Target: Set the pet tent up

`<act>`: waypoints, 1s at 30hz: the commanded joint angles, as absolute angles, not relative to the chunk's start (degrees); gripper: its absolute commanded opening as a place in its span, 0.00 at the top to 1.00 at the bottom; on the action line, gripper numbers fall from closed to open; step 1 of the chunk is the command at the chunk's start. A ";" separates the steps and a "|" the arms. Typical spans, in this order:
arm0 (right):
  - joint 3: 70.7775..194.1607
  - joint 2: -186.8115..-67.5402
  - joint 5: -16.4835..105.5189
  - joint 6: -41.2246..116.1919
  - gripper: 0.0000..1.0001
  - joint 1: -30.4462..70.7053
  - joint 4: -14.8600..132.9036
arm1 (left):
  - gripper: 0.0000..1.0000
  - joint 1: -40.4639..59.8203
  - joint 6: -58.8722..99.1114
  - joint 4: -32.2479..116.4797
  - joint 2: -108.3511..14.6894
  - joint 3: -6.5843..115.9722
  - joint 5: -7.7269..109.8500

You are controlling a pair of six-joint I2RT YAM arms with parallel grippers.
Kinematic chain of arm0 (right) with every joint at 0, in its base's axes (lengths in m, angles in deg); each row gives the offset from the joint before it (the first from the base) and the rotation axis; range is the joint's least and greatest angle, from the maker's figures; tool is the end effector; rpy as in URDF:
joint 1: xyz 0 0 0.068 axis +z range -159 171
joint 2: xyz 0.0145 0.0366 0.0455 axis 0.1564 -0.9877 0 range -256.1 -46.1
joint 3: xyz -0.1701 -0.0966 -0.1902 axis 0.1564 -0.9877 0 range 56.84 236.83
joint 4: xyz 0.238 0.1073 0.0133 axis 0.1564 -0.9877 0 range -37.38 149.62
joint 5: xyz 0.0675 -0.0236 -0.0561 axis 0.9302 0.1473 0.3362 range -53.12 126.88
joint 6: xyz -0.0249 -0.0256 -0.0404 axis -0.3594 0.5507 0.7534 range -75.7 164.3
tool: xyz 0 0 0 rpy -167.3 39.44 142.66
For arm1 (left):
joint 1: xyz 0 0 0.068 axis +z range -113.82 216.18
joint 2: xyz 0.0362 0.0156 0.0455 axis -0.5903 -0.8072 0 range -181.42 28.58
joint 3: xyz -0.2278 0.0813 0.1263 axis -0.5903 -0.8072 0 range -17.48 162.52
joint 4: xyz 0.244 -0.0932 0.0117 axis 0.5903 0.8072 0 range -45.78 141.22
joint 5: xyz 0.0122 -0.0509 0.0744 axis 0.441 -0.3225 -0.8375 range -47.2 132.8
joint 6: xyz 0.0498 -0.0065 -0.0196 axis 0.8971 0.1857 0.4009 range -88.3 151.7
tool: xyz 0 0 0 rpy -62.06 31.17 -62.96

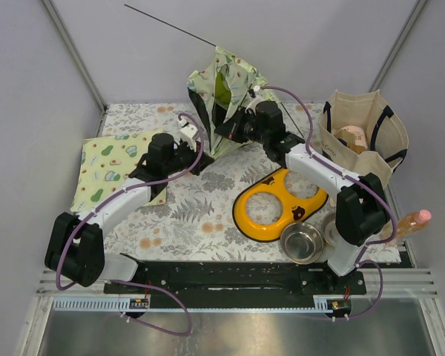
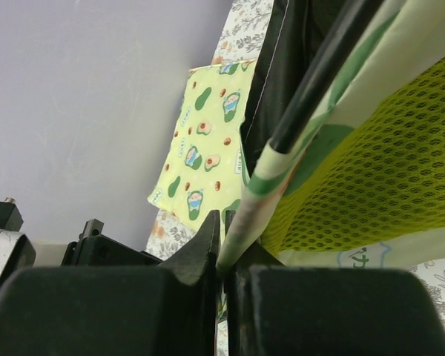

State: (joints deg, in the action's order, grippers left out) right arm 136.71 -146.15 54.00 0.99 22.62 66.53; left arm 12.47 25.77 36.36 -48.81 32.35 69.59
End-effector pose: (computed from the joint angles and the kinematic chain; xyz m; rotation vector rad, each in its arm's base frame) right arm 0.3539 0.2300 0.3204 -0.0326 1.9603 1.1699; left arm 0.2746 -0.1381 0.2754 0.6179 1.8564 -0.7917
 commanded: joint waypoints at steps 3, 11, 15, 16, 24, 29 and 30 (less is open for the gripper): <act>139.80 -147.25 37.59 13.45 1.00 22.20 65.86 | 1.00 11.83 27.57 39.92 -46.13 34.38 76.01; 138.66 -146.20 41.88 14.41 1.00 22.73 68.76 | 0.91 11.83 27.48 36.31 -44.73 32.80 84.10; 138.57 -145.76 42.41 14.42 1.00 22.91 68.93 | 0.80 11.83 29.85 38.42 -43.50 32.45 85.95; 138.40 -145.68 42.59 14.50 1.00 22.91 69.19 | 0.76 11.83 30.29 38.33 -43.15 32.10 86.04; 136.64 -145.15 46.80 16.43 1.00 23.70 70.08 | 0.54 12.09 28.90 34.56 -39.37 29.64 75.88; 134.98 -143.92 51.19 20.91 1.00 25.10 69.64 | 0.38 12.53 25.46 31.04 -37.09 29.02 62.07; 134.80 -143.83 52.33 22.14 1.00 25.54 69.38 | 0.32 12.45 24.76 30.43 -36.47 28.58 57.61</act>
